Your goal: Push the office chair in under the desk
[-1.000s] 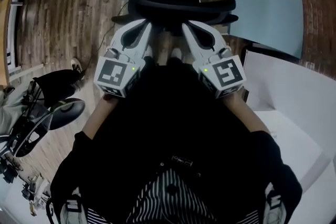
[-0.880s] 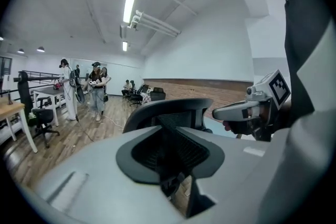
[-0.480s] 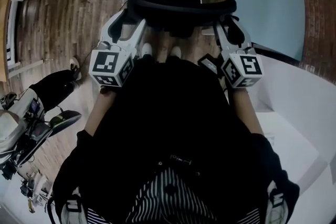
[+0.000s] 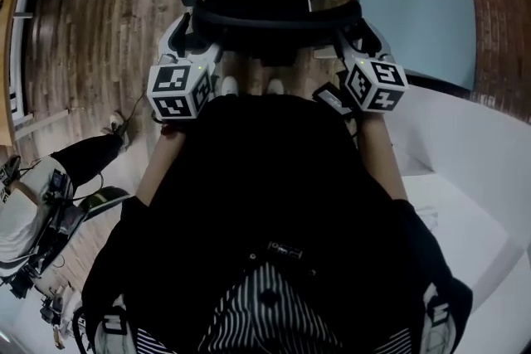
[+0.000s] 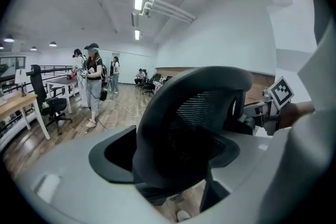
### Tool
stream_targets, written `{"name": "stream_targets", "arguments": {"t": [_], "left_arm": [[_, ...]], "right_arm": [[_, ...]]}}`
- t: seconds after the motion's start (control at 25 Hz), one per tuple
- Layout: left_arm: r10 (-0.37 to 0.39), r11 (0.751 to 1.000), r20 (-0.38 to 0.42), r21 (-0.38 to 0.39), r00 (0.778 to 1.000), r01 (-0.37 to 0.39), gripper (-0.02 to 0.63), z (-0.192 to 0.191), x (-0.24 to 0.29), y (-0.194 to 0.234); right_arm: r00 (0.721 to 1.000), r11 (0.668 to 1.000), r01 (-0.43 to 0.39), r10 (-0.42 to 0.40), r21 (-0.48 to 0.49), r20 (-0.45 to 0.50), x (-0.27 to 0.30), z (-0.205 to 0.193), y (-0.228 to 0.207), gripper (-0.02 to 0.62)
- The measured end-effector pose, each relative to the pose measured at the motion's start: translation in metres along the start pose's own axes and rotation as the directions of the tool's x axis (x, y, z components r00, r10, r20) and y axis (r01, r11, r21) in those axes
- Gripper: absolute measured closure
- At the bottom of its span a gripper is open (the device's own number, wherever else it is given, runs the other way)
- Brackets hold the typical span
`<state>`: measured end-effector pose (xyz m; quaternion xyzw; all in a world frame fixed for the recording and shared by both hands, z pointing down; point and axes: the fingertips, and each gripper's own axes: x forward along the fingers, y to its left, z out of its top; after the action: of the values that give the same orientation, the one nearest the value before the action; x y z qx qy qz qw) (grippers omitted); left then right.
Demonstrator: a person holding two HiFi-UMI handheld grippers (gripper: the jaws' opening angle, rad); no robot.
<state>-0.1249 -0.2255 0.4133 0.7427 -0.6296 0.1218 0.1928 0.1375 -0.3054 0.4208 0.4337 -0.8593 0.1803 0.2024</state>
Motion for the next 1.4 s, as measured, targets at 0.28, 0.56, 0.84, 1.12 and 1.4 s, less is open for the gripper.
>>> {"name": "stream_targets", "arguments": {"t": [0.28, 0.56, 0.84, 1.12, 1.4], "left_arm": [[0.0, 1.0, -0.001, -0.003, 1.0, 0.0, 0.22, -0.004, 0.032, 0.009], [0.034, 0.998, 0.001, 0.061, 0.999, -0.034, 0.225, -0.004, 0.045, 0.013], [0.015, 0.995, -0.005, 0.094, 1.0, -0.014, 0.253, 0.001, 0.046, 0.013], [0.072, 0.993, -0.004, 0.098, 0.997, -0.071, 0.252, -0.014, 0.049, 0.001], [0.039, 0.995, -0.012, 0.093, 0.999, -0.038, 0.25, 0.002, 0.058, 0.015]], "right_arm": [[0.997, 0.998, -0.058, 0.058, 0.002, -0.047, 0.035, -0.004, -0.016, 0.314], [0.996, 0.996, -0.086, 0.086, 0.012, 0.006, 0.044, -0.001, -0.02, 0.319], [0.993, 0.993, -0.114, 0.113, -0.03, -0.029, 0.046, 0.007, -0.023, 0.334], [0.995, 0.995, -0.097, 0.097, -0.02, -0.005, 0.037, -0.011, -0.032, 0.344], [0.999, 0.999, -0.034, 0.034, 0.007, 0.004, 0.04, 0.004, -0.027, 0.351]]}}
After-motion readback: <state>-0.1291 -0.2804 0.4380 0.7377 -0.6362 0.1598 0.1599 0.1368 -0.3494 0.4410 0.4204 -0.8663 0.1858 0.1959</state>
